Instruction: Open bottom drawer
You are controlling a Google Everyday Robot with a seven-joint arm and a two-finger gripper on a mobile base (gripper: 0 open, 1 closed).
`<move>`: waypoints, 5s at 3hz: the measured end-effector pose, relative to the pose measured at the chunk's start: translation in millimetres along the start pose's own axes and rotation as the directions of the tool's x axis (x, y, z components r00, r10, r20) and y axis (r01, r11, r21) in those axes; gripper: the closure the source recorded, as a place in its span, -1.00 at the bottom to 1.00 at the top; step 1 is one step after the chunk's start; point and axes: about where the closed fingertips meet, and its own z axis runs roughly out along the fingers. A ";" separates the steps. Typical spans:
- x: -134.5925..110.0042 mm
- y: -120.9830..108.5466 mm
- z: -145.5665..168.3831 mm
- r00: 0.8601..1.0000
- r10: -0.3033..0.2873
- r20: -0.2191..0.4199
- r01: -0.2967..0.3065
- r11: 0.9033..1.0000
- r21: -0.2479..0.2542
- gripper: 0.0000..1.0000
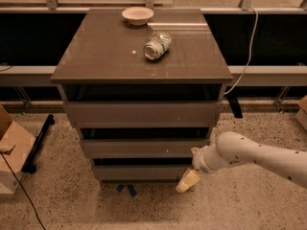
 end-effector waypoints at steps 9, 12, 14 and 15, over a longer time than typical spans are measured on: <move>125.0 -102.3 226.6 0.990 0.141 0.018 -0.141 0.990 -0.023 -1.00; 122.8 -109.7 260.6 0.986 0.163 0.012 -0.162 0.982 -0.096 0.00; 120.9 -109.6 257.5 0.986 0.163 0.012 -0.162 0.982 -0.096 0.92; 121.4 -110.0 255.5 0.986 0.163 0.012 -0.162 0.982 -0.096 1.00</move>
Offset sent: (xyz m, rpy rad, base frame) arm 0.0156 -0.0084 -0.0715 -0.1688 -0.0005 -0.0102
